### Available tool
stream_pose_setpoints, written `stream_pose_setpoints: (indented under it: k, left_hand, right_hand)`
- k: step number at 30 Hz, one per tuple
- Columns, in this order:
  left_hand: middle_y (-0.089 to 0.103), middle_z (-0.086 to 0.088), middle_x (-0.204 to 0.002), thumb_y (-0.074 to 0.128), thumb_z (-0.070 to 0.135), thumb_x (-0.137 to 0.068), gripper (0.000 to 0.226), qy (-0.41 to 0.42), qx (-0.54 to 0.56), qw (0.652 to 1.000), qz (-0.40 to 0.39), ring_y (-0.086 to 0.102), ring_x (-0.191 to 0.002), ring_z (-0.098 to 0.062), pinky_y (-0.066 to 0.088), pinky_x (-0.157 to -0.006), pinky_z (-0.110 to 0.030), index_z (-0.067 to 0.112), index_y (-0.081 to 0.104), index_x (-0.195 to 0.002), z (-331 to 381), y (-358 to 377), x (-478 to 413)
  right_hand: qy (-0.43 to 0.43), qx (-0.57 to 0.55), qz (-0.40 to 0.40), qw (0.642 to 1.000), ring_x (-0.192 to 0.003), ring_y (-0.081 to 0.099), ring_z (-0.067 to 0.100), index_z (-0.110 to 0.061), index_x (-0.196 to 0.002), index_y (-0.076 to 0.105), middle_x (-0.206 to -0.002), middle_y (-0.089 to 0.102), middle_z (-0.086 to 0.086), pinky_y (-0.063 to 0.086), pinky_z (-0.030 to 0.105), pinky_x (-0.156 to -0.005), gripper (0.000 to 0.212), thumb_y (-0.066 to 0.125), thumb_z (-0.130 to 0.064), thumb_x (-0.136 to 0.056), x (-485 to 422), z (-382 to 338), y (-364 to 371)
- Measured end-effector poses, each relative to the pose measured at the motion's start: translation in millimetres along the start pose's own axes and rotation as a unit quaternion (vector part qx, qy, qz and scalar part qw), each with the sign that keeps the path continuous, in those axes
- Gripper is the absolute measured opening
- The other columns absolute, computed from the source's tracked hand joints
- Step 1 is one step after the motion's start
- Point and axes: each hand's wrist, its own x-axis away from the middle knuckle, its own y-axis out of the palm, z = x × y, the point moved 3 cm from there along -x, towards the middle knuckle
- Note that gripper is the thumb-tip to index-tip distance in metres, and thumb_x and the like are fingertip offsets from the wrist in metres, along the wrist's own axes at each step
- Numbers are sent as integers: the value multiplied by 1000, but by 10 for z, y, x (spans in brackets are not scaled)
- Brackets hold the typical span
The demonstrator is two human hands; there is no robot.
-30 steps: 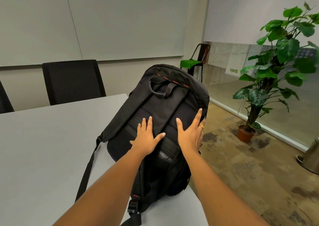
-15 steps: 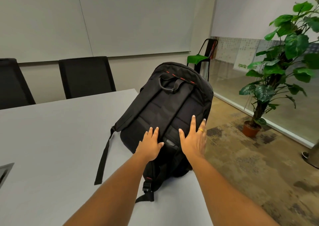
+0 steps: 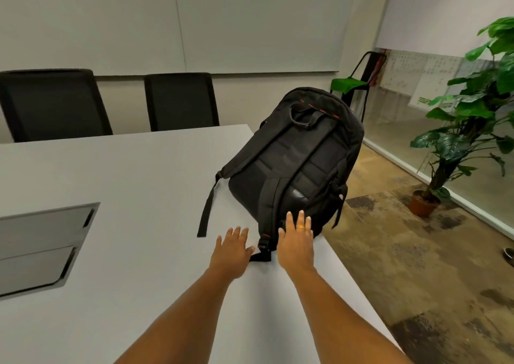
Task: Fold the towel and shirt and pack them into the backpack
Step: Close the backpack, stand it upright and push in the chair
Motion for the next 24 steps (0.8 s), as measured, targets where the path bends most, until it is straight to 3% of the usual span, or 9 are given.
stream_pose_setpoints:
  k: [13,24]
  left_hand:
    - [3,-5,-158,18,33,-103,53,-11,-2,999,-31,-3,-145,-21,1,-116,-36,12,4,-150,-715,316,1448]
    - [4,-6,-158,17,33,-103,53,87,-31,995,-47,-2,-145,-21,3,-117,-38,12,4,-150,-933,410,2532]
  right_hand:
    - [-51,3,-124,991,-146,-6,21,-7,-149,3,-158,-5,10,1,33,-117,50,16,-24,-104,1667,-844,588]
    - [13,14,-104,994,-146,-5,22,-8,-150,6,-158,-3,9,1,34,-117,50,16,-25,-104,3055,-1019,549]
